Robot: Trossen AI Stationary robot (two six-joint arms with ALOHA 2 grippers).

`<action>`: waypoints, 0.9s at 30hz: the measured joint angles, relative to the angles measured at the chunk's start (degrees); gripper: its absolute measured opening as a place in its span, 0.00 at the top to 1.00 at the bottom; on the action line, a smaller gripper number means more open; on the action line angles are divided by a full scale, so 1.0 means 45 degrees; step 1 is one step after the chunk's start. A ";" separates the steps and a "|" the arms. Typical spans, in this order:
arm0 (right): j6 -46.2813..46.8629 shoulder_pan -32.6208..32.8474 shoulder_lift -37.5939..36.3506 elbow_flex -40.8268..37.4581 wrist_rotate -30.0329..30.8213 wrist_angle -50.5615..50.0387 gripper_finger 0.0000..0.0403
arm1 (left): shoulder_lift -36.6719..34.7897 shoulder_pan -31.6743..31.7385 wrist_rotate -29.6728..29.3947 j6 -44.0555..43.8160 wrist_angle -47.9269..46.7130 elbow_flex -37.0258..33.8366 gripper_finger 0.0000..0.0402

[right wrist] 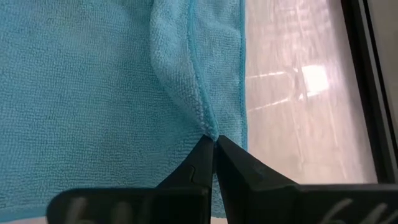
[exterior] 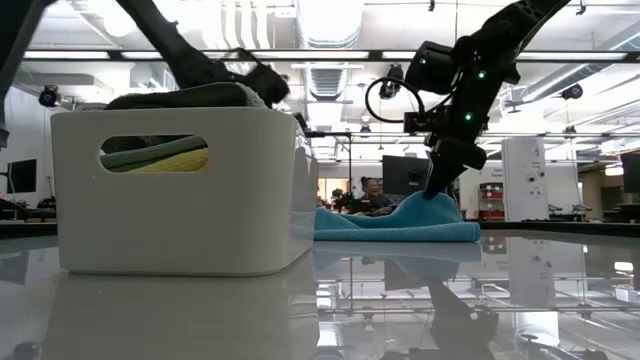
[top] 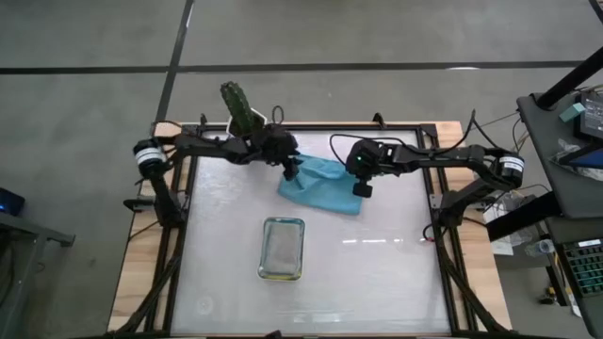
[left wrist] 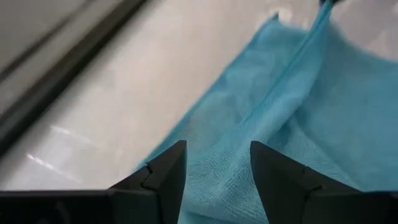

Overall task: Fold microfiber towels
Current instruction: Fold the blue microfiber towel

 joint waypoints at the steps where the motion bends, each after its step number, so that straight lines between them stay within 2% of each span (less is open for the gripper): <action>1: 0.0000 0.0000 0.0000 0.0001 0.0000 0.0023 0.98 | 0.0292 -0.0019 0.0005 0.0015 -0.0305 0.0287 0.60; 4: -0.0005 0.0000 0.0000 -0.0007 -0.0005 0.0031 0.98 | 0.0966 -0.0061 -0.0126 -0.0055 -0.1535 0.1044 0.60; 7: -0.0089 0.0000 0.0000 -0.0012 0.0000 0.0104 0.98 | 0.1348 -0.0065 -0.0955 -0.0110 -0.2515 0.1488 0.60; 13: -0.0204 -0.0005 0.0000 -0.0032 0.0004 0.0172 0.98 | 0.1409 -0.0135 -0.1144 -0.0415 -0.2800 0.1575 0.65; 17: -0.0131 -0.0005 0.0000 -0.0032 0.0001 0.0172 0.98 | 0.1414 -0.0219 -0.1205 0.0015 -0.2907 0.1503 0.75; 21: -0.0108 -0.0003 0.0000 -0.0032 0.0003 0.0172 0.98 | 0.1413 -0.0339 -0.1173 0.0278 -0.2884 0.1567 0.95; 27: 0.0232 0.0073 -0.0116 -0.0036 0.0017 0.0053 0.98 | 0.1041 -0.0457 -0.1296 0.0678 -0.3204 0.1563 1.00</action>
